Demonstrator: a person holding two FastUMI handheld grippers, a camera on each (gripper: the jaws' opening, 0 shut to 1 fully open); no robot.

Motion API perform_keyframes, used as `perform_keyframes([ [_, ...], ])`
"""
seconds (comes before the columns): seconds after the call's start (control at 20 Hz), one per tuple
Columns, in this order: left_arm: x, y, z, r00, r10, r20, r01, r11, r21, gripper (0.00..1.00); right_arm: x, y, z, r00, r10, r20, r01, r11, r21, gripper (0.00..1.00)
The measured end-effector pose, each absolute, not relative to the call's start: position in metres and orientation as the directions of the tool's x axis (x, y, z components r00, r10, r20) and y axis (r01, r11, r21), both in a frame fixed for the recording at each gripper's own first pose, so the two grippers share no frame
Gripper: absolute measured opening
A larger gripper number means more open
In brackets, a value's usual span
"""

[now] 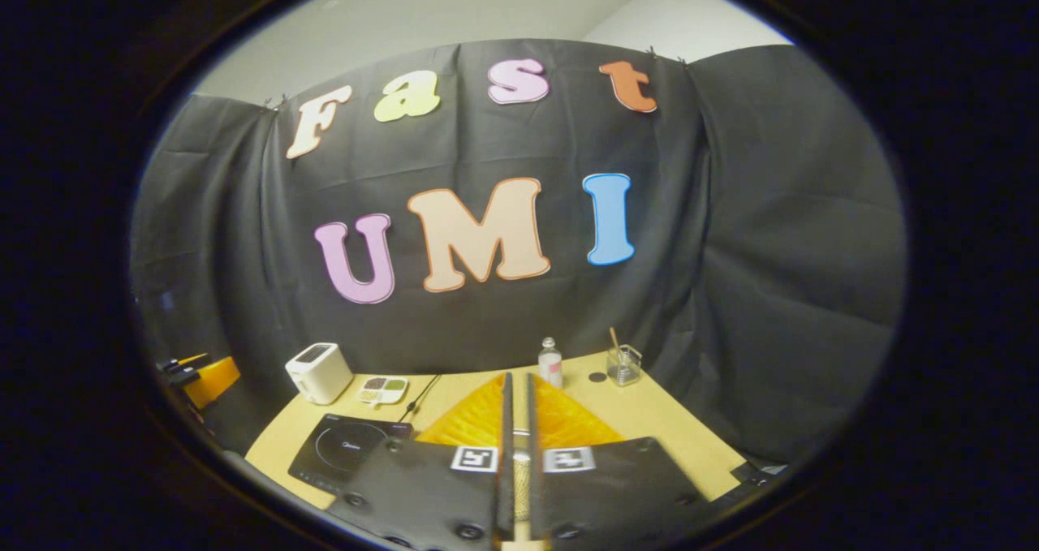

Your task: First push the handle of the pot to place it horizontally, then grasp the pot with both hands and set it on the induction cooktop.

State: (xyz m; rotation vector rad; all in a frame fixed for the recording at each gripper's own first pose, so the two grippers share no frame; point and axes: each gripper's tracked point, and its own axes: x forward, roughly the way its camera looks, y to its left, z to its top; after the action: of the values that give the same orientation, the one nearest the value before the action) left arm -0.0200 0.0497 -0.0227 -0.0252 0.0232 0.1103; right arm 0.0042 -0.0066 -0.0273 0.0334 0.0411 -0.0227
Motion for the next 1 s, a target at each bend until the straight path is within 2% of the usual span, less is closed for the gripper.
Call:
perform_keyframes([
  [0.05, -0.02, 0.051, -0.024, 0.994, 0.11, -0.026, -0.111, 0.993, -0.03, 0.96, 0.004, -0.005, -0.03, 0.999, -0.021, -0.048, 0.023, 0.999, 0.035, 0.04],
  [0.2, -0.021, 0.059, -0.029, 0.993, 0.113, -0.033, -0.114, 0.993, -0.029, 0.96, 0.004, -0.006, -0.04, 0.997, -0.038, -0.065, 0.04, 0.999, 0.026, 0.1],
  [0.25, -0.021, 0.061, -0.03, 0.992, 0.117, -0.035, -0.118, 0.993, -0.024, 0.96, 0.004, -0.005, -0.046, 0.996, -0.04, -0.081, 0.043, 0.999, 0.033, 0.02],
  [0.3, -0.023, 0.065, -0.03, 0.992, 0.12, -0.036, -0.121, 0.992, -0.019, 0.96, 0.004, -0.005, -0.056, 0.994, -0.042, -0.1, 0.046, 0.998, 0.044, 0.06],
  [0.35, -0.025, 0.068, -0.031, 0.992, 0.122, -0.037, -0.123, 0.992, -0.016, 0.96, 0.004, -0.005, -0.066, 0.992, -0.042, -0.122, 0.049, 0.997, 0.056, 0.06],
  [0.5, -0.028, 0.075, -0.036, 0.991, 0.128, -0.047, -0.128, 0.992, -0.012, 0.96, 0.004, -0.005, -0.107, 0.976, -0.037, -0.214, 0.056, 0.995, 0.082, 0.06],
  [0.55, -0.03, 0.079, -0.039, 0.99, 0.131, -0.05, -0.132, 0.991, -0.009, 0.92, 0.003, -0.005, -0.122, 0.968, -0.037, -0.248, 0.061, 0.994, 0.088, 0.02],
  [0.6, -0.03, 0.082, -0.041, 0.989, 0.136, -0.055, -0.136, 0.991, -0.006, 0.96, 0.001, -0.005, -0.137, 0.958, -0.037, -0.283, 0.065, 0.994, 0.089, 0.01],
  [0.65, -0.032, 0.086, -0.044, 0.988, 0.141, -0.061, -0.142, 0.99, -0.006, 0.92, 0.0, -0.004, -0.151, 0.948, -0.036, -0.315, 0.067, 0.994, 0.086, 0.01],
  [0.75, -0.034, 0.09, -0.046, 0.987, 0.144, -0.07, -0.145, 0.989, -0.017, 0.95, -0.002, 0.0, -0.176, 0.931, -0.031, -0.363, 0.063, 0.995, 0.077, 0.01],
  [0.8, -0.035, 0.093, -0.049, 0.987, 0.142, -0.076, -0.144, 0.989, -0.021, 0.92, -0.002, 0.004, -0.19, 0.921, -0.031, -0.387, 0.063, 0.996, 0.071, 0.05],
  [0.85, -0.036, 0.094, -0.053, 0.986, 0.141, -0.084, -0.143, 0.99, -0.018, 0.92, -0.003, 0.008, -0.203, 0.911, -0.028, -0.411, 0.061, 0.996, 0.067, 0.01],
  [0.9, -0.036, 0.097, -0.056, 0.986, 0.142, -0.089, -0.144, 0.99, -0.013, 0.96, -0.005, 0.013, -0.216, 0.898, -0.021, -0.439, 0.058, 0.996, 0.069, 0.05],
  [1.0, -0.037, 0.101, -0.058, 0.986, 0.136, -0.094, -0.137, 0.99, -0.009, 0.96, -0.009, 0.026, -0.245, 0.864, 0.002, -0.503, 0.048, 0.995, 0.086, 0.05],
])
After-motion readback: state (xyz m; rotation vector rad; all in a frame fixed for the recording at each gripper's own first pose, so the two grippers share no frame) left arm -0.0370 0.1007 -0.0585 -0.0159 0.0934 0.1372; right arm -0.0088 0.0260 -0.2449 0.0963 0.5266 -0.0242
